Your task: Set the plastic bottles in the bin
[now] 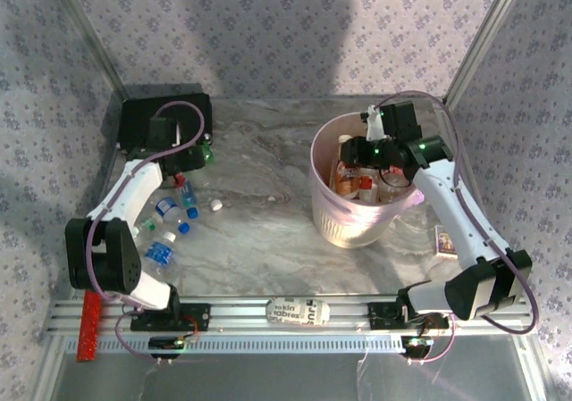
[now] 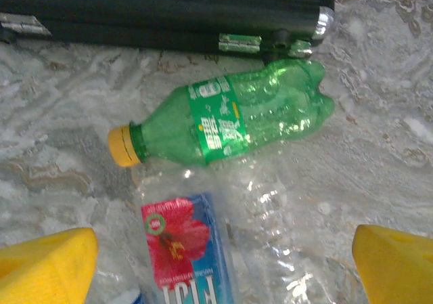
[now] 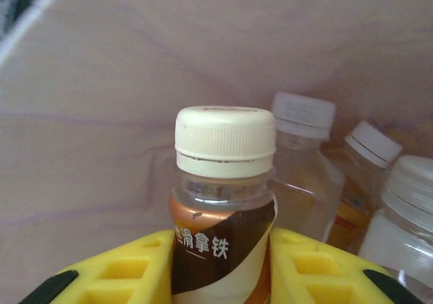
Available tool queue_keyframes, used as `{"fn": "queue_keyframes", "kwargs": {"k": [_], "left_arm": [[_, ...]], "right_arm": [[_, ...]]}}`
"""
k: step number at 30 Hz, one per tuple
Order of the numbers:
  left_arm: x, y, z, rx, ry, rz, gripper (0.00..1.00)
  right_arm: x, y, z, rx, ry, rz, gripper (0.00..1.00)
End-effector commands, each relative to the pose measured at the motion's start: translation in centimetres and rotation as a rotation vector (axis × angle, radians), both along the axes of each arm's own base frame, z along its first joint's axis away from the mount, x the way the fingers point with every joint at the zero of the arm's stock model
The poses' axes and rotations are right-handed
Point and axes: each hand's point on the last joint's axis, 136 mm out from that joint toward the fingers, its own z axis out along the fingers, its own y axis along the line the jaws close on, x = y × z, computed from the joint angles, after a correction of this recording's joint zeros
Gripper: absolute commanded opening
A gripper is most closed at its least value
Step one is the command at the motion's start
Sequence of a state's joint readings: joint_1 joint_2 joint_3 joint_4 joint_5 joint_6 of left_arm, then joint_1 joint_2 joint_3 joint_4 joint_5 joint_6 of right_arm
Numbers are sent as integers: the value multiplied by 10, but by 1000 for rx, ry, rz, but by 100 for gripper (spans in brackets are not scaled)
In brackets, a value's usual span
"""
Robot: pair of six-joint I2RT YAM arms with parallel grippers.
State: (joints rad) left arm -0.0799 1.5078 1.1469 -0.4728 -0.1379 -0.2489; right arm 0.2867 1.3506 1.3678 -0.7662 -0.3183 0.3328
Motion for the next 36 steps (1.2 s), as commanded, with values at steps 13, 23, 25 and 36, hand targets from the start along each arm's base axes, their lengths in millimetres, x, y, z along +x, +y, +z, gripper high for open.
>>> {"fn": "queue_keyframes", "kwargs": {"k": [13, 23, 25, 36], "left_arm": [[8, 14, -18, 28, 89, 48, 98], [43, -2, -48, 59, 152, -194, 100], [47, -4, -50, 55, 156, -205, 100], [60, -5, -80, 95, 308, -291, 100]], "right_arm": [[-26, -28, 63, -30, -132, -38, 81], [-34, -36, 66, -28, -146, -50, 82], [-36, -38, 66, -24, -144, -54, 82], [-33, -40, 69, -17, -156, -59, 81]]}}
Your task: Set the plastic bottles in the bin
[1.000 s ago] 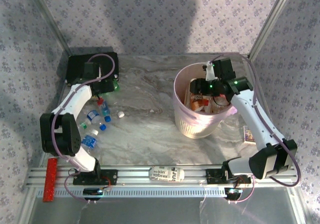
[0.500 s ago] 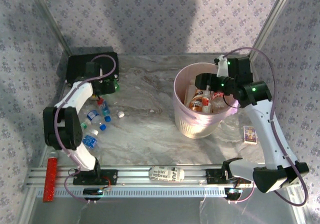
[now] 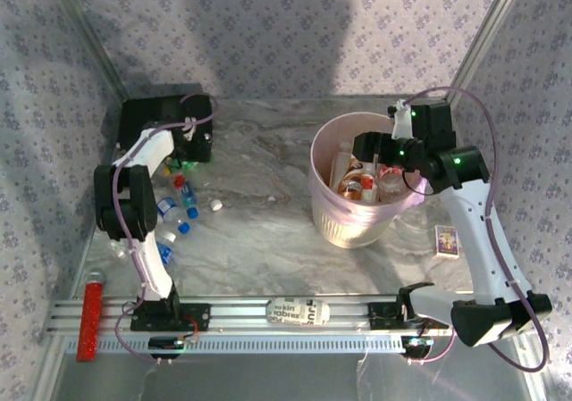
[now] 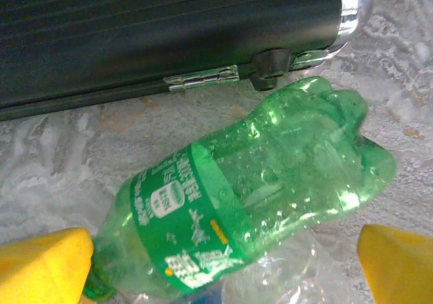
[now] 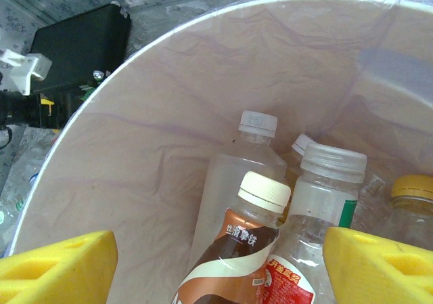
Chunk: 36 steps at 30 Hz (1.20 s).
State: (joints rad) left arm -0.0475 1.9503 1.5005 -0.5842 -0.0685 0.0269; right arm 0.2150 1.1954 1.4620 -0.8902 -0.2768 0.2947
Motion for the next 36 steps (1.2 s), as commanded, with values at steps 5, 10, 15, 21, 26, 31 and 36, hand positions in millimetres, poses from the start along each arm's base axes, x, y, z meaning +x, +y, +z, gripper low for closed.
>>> {"fn": "queue_keyframes", "kwargs": {"k": [5, 10, 15, 21, 26, 31, 36], "left_arm": [[-16, -15, -16, -23, 103, -80, 100], [-31, -42, -13, -60, 135, -130, 99], [-34, -67, -13, -150, 148, -140, 96], [-33, -92, -17, -226, 170, -167, 93], [-35, -101, -29, -138, 214, -212, 93], [-33, -109, -42, -98, 245, -241, 93], [-24, -117, -44, -87, 235, -247, 90]], "right_arm": [[-6, -1, 5, 3, -15, 18, 81], [-6, -1, 4, -1, -16, 15, 81], [-5, -1, 3, 2, -15, 16, 81], [-7, -2, 4, -3, -18, 14, 81], [-8, -4, 5, -6, -22, 7, 81], [-10, -6, 8, -7, -30, 1, 81], [-11, -7, 9, -5, -33, -2, 81]]}}
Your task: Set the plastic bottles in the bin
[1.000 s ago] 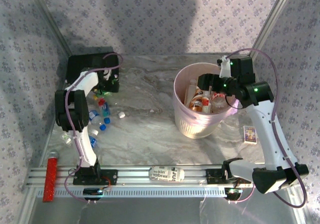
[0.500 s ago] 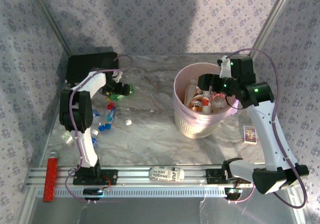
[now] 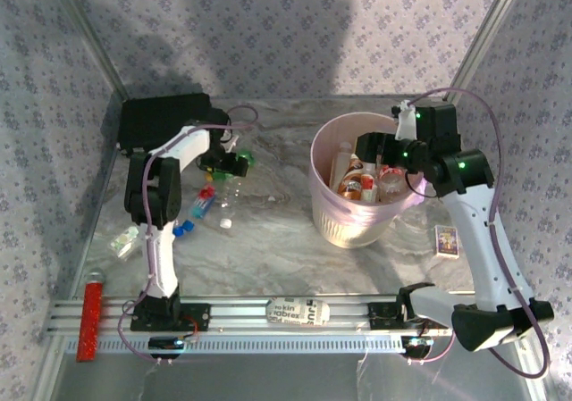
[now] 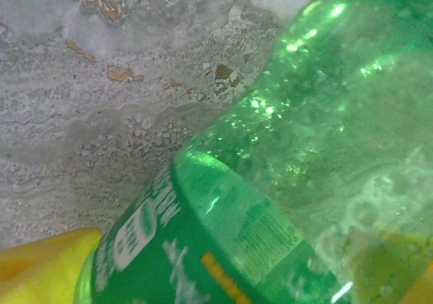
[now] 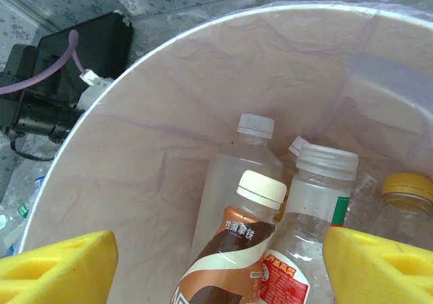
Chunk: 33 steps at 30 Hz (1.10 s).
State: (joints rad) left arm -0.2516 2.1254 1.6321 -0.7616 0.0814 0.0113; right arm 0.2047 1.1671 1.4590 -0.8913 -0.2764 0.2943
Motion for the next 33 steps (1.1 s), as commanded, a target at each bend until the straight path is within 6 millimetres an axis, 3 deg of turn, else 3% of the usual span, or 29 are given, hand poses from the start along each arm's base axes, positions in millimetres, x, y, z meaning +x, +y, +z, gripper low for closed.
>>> {"fn": "queue_keyframes", "kwargs": {"k": [1, 11, 14, 17, 22, 28, 33], "left_arm": [[9, -1, 7, 24, -18, -12, 87], [31, -10, 41, 18, -133, -13, 66], [34, -12, 52, 1, -155, -14, 65], [33, -25, 77, -89, -210, -15, 64], [19, -56, 134, -269, -346, -30, 61], [-17, -68, 174, -361, -434, -22, 54], [-49, -74, 209, -489, -509, -9, 35]], "right_arm": [[-6, -3, 2, -9, -10, 7, 81], [-9, -5, 13, -5, -34, -4, 81], [-11, -5, 20, 2, -49, -2, 81], [-11, 1, 31, 22, -70, 16, 81], [-6, 28, 55, 60, -132, 84, 81], [0, 73, 84, 78, -209, 192, 81], [1, 115, 102, 107, -253, 291, 81]]}}
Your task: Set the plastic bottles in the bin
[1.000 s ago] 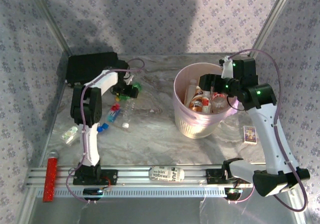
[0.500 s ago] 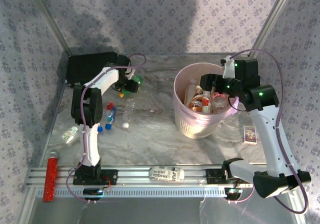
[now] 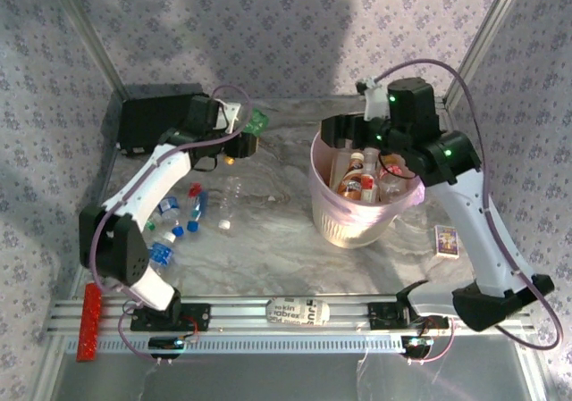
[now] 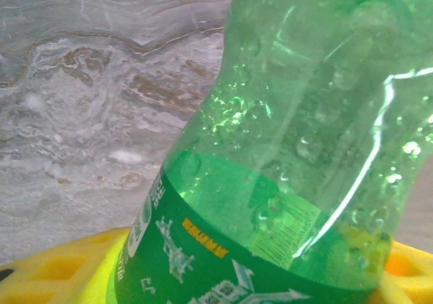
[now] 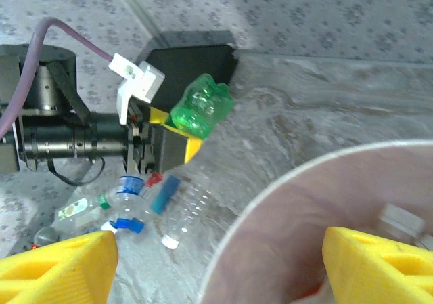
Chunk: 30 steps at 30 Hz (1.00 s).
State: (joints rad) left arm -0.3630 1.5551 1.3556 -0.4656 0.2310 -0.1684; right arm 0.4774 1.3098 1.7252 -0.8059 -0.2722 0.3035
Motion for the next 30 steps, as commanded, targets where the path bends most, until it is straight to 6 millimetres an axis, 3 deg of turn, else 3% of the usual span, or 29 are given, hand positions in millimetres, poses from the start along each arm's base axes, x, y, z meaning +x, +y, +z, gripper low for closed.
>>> {"fn": "queue_keyframes", "kwargs": {"k": [1, 6, 11, 15, 26, 30], "left_arm": [[-15, -9, 29, -140, -53, -4, 32], [-49, -14, 66, -308, -114, -31, 18], [-76, -38, 99, -479, -153, -127, 16], [-89, -48, 114, -532, -169, -163, 13], [-100, -56, 136, -634, -216, -196, 12], [-99, -61, 135, -636, -208, -204, 11]], "right_arm": [[2, 26, 23, 40, -61, 47, 81], [3, 70, 33, 60, -89, 141, 81], [9, 103, 34, 79, -87, 200, 90], [15, 127, 26, 87, -61, 248, 93], [39, 143, -1, 93, 34, 245, 94], [42, 146, -4, 106, 49, 256, 84]]}}
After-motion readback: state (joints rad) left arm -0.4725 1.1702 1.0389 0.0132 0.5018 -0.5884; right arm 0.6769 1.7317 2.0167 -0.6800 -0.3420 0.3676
